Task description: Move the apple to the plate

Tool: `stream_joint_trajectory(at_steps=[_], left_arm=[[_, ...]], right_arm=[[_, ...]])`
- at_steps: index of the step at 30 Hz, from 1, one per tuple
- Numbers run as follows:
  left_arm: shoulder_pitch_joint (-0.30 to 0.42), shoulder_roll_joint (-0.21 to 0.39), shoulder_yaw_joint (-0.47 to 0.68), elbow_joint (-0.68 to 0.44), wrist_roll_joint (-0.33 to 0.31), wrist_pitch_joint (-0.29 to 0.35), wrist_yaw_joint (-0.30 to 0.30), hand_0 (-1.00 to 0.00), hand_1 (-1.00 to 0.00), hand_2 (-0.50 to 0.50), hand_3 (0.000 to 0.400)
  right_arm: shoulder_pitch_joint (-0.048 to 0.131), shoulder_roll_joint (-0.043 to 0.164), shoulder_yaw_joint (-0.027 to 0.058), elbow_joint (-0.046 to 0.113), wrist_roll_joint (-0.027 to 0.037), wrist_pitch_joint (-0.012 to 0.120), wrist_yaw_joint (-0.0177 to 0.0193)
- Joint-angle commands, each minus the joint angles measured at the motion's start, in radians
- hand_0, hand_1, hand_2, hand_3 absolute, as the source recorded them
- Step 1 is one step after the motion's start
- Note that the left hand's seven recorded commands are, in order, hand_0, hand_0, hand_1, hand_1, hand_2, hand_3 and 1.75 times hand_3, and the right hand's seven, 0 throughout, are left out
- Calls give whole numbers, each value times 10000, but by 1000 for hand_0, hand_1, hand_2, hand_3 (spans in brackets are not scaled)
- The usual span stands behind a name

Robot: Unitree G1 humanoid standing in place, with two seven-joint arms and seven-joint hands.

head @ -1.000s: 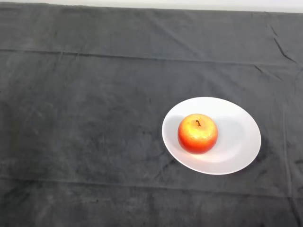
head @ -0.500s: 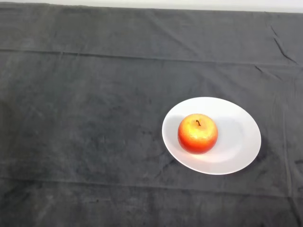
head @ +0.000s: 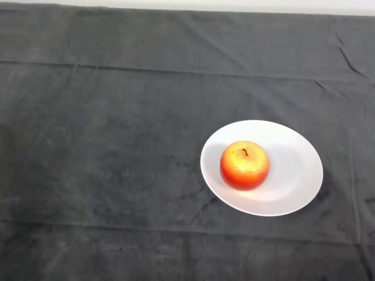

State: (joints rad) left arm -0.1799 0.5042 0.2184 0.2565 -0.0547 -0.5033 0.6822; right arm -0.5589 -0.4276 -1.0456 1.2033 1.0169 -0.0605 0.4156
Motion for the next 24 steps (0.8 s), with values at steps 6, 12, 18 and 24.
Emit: stream_joint_trajectory(at_steps=[6, 12, 18, 24], left_arm=[[-323, -349, 574, 86, 319, 69, -173, 0, 0, 0, 0], [-334, -412, 651, 56, 374, 101, -256, 0, 0, 0, 0], [-352, -477, 716, 71, 439, 90, -316, 0, 0, 0, 0], [-364, -539, 769, 64, 504, 96, -358, 0, 0, 0, 0]], right_arm=[[112, 91, -92, -425, 110, -87, -69], [114, 93, -91, -430, 110, -86, -72], [115, 95, -89, -434, 110, -85, -75], [116, 96, -88, -438, 111, -84, -77]])
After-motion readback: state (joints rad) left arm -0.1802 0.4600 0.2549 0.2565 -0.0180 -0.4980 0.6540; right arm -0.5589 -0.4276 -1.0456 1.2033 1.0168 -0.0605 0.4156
